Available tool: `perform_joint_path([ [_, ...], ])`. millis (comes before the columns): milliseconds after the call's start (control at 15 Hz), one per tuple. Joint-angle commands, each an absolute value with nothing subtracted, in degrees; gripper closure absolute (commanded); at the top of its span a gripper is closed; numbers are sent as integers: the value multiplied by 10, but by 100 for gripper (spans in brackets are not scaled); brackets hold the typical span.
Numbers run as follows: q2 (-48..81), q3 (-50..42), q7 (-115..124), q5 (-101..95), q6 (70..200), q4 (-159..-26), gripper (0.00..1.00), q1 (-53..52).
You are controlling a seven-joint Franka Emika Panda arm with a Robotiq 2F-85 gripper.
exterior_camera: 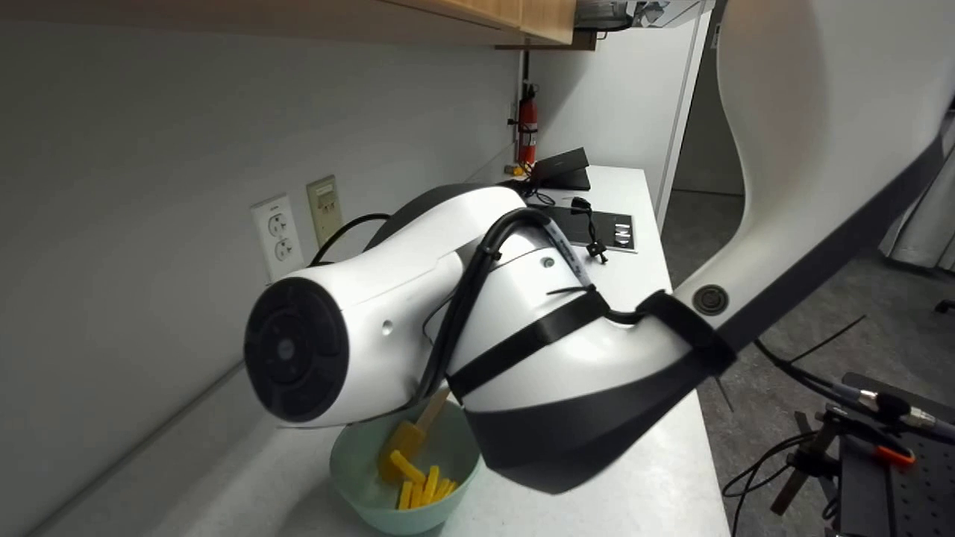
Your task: Use the ladle to stir in the bowl
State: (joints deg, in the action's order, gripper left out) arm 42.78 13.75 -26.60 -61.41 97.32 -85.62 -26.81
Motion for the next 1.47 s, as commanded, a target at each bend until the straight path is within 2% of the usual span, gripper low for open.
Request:
perform_joint_path([
  [0,439,143,-278,-604,949,-844,96,-269],
  [733,420,167,-274,-453,969,-833,96,-244],
  [1400,363,150,-273,-485,972,-867,96,-250],
])
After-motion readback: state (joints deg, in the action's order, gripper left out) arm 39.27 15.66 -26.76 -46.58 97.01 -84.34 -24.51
